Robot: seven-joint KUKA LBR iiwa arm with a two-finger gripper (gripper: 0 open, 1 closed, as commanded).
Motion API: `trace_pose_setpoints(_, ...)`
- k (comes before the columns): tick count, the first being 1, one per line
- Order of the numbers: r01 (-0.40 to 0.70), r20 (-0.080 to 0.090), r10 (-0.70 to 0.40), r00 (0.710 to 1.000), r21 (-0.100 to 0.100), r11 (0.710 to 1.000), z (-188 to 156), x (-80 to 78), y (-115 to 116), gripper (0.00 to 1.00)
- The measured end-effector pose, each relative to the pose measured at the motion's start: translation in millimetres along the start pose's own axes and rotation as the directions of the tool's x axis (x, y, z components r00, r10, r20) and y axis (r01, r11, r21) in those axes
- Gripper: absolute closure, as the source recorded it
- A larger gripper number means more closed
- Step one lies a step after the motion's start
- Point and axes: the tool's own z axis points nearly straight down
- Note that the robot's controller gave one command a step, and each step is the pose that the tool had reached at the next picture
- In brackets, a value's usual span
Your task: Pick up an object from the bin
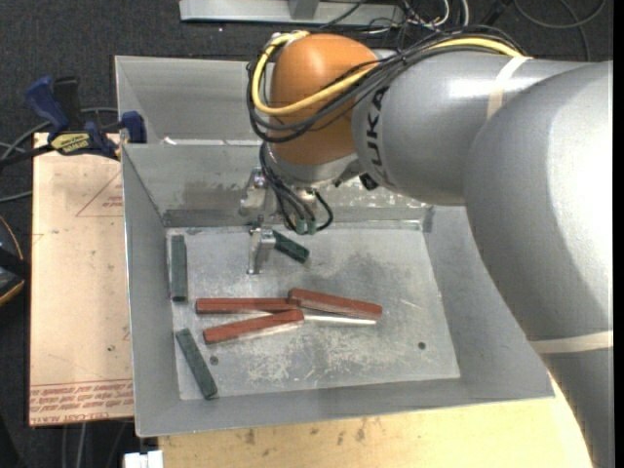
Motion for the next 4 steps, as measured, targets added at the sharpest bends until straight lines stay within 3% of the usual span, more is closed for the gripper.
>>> trace_pose_setpoints(1,0.064,-0.002,-0.064,0.998,0.0,0.998,66,26.8,-22,1.0)
trace_pose_setpoints(2,0.064,-0.004,-0.064,0.998,0.001,0.998,67,27.7,-22,0.0)
trace_pose_setpoints(3,0.064,-0.005,-0.064,0.998,0.001,0.998,68,27.8,-22,0.0)
trace_pose_setpoints(4,0.24,0.012,-0.24,0.971,-0.004,0.971,70,20.1,-97,1.0)
